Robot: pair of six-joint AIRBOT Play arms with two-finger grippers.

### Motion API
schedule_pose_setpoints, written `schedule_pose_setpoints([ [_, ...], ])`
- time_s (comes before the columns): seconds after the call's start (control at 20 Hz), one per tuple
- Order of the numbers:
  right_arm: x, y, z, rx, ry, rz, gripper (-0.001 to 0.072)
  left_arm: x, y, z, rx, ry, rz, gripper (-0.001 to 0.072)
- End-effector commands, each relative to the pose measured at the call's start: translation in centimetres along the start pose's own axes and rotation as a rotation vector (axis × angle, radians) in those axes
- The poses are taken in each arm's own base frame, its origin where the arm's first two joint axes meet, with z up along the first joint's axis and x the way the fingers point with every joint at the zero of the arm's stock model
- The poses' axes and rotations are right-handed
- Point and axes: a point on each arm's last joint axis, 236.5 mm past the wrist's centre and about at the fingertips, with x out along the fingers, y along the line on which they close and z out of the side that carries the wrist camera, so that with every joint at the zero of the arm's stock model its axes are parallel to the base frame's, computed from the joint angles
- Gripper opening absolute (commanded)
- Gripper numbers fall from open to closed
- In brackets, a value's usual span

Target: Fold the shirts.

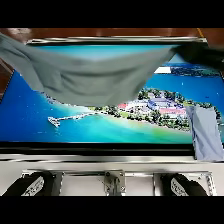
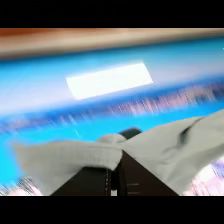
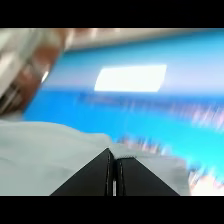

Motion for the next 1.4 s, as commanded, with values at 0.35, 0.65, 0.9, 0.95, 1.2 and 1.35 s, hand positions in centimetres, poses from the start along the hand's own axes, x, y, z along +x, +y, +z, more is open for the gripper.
schedule_pose_setpoints([
  [0.35,-20.1,8.7,5.5,-0.252,-0.295,-0.353,0.0059,-16.4,-0.7,3.1,0.007,-0.185,0.324,0.0034],
  [0.65,-17.8,1.0,-6.0,-0.053,0.278,-0.517,0.0059,-11.0,2.6,-8.0,-0.094,0.252,0.343,0.0034],
  [0.9,-12.7,-7.1,-16.0,0.162,0.705,-0.568,0.0059,-3.9,5.9,-17.2,-0.189,0.496,0.327,0.0034],
  [0.95,-10.5,-9.3,-17.2,0.182,0.709,-0.570,0.0059,-1.9,6.8,-18.7,-0.207,0.515,0.322,0.0034],
  [1.2,2.7,-18.8,-17.1,0.260,0.471,-0.526,0.0059,9.6,8.4,-23.5,-0.309,0.506,0.169,0.0034],
  [1.35,8.6,-21.8,-16.0,0.396,0.283,-0.467,0.0059,16.3,8.3,-24.6,-0.358,0.449,0.066,0.0035],
])
